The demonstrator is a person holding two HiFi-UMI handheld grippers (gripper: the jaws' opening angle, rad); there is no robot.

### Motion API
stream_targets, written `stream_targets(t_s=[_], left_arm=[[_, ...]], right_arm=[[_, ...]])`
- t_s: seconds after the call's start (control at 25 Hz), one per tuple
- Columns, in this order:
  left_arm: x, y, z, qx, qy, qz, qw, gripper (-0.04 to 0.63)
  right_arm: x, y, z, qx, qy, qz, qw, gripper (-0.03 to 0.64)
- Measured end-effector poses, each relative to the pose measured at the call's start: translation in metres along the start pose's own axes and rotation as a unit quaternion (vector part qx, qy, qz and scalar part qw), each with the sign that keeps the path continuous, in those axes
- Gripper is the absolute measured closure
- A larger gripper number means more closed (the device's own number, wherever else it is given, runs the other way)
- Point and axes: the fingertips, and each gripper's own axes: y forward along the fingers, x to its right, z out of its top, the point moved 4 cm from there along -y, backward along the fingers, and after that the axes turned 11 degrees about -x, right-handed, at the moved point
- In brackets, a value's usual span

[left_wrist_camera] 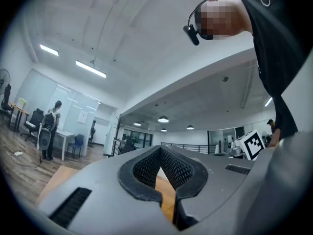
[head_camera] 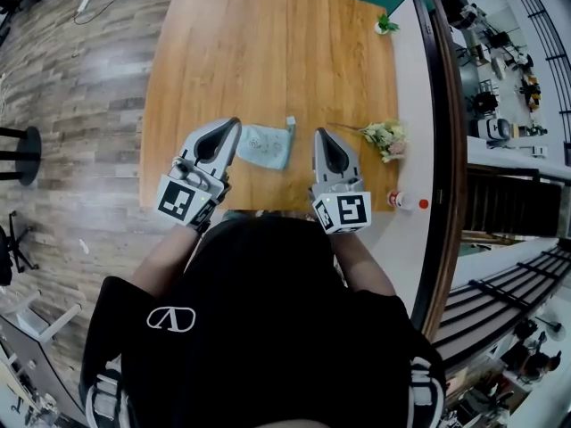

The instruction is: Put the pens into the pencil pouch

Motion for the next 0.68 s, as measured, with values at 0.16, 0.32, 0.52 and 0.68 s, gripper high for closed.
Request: stream_targets(t_s=[0.16,0.32,0.52,0.68], left_arm=[[0.0013,0.0022,0.0021,0.002,0.005,0.000,1.0000,0.592],[0.0003,0.0024,0.0015,0.001,0.005,0.001,1.0000,0.592],[-0.0015,0.0037,-0.0002,-0.002,0.002,0.005,1.0000,0.592],[-0.0010,0.0049,-0.0037,-0.002,0.001,0.004,1.0000,0.592]], right_arm=[[0.0003,-0.0001,0.0000,0.000,-0.002,0.002,1.000,0.618],[0.0002,0.0000,0.0006,-0.001,-0.002,0.005,1.000,0.618],[0.0016,0.0019,0.0015,0.002,0.000,0.006,1.000,0.618],[0.0023,0.0024,-0.0016,0.002,0.004,0.006,1.000,0.618]])
